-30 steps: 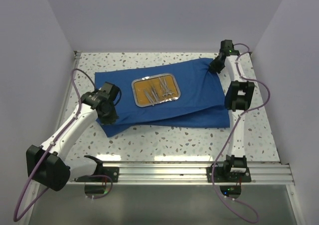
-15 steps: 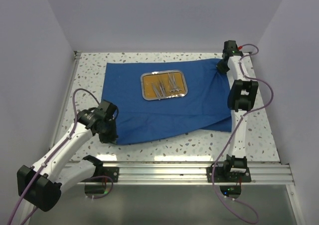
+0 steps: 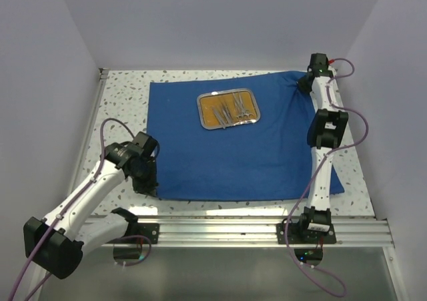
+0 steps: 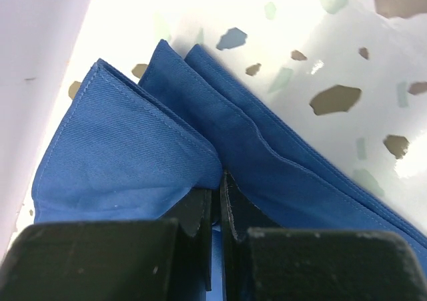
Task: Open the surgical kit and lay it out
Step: Open the surgical kit at the center of the board.
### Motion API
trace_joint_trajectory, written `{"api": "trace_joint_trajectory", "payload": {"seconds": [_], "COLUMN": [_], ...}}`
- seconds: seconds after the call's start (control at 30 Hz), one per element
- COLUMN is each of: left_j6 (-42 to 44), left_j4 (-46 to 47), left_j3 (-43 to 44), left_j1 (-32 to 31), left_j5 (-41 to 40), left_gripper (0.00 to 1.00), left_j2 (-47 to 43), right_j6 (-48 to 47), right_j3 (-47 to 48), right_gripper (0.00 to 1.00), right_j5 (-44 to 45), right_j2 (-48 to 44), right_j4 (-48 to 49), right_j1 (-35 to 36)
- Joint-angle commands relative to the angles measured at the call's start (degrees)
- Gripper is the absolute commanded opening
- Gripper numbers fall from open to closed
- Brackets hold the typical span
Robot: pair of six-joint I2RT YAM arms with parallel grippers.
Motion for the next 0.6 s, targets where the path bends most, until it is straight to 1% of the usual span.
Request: {"api": "trace_joint_trajectory", "payload": {"seconds": [0.0, 0.1, 0.13, 0.2, 0.23, 0.3, 0.33, 0.37, 0.43, 0.5, 0.53, 0.57], "left_j6": [2.75, 4.07, 4.25, 3.99, 3.64, 2.41, 2.06, 2.14, 2.23, 1.97, 1.62, 1.18], "left_j4": [-3.93, -4.02, -4.1, -4.1, -4.28, -4.1, -4.1, -4.1, -4.02, -4.02, -3.93, -3.93], "left_j3": [1.41, 1.94, 2.03, 2.29, 2.38, 2.47, 2.99, 3.6, 5.79, 6.86, 7.47, 7.83], "left_j1": [-0.28, -0.28, -0.28, -0.28, -0.28, -0.28, -0.19, -0.19, -0.19, -0.02, 0.33, 0.86], "left_j5": [1.92, 0.43, -0.88, -2.55, -5.17, -8.69, -10.02, -11.25, -14.5, -17.57, -17.68, -17.59], "left_gripper": [0.0, 0.0, 0.0, 0.0, 0.0, 0.0, 0.0, 0.0, 0.0, 0.0, 0.0, 0.0], "left_j2": [1.72, 4.09, 4.88, 5.67, 6.02, 8.12, 9.01, 10.06, 12.79, 14.46, 15.07, 15.6], "right_j6": [1.92, 0.6, 0.51, -0.19, -0.54, -1.07, -0.98, -0.98, -1.51, -1.42, -1.42, -2.21], "right_j3": [-2.96, -10.33, -14.52, -16.84, -17.64, -18.08, -19.65, -21.14, -25.53, -26.25, -26.08, -25.91], "right_gripper": [0.0, 0.0, 0.0, 0.0, 0.0, 0.0, 0.0, 0.0, 0.0, 0.0, 0.0, 0.08], "right_j5": [0.8, 2.55, 3.34, 6.14, 7.29, 10.63, 14.13, 15.38, 17.14, 17.85, 17.94, 15.94], "right_j2": [2.4, -1.98, -4.96, -7.26, -8.05, -10.43, -11.39, -13.84, -16.14, -17.2, -17.2, -17.11], "right_j4": [6.69, 9.66, 10.46, 10.04, 9.07, 4.44, 3.36, 3.0, 4.4, 3.1, 2.65, 3.0], "right_j1": [-1.35, -1.35, -1.35, -1.44, -1.61, -1.53, -1.61, -1.61, -1.96, -2.58, -2.75, -2.84]}}
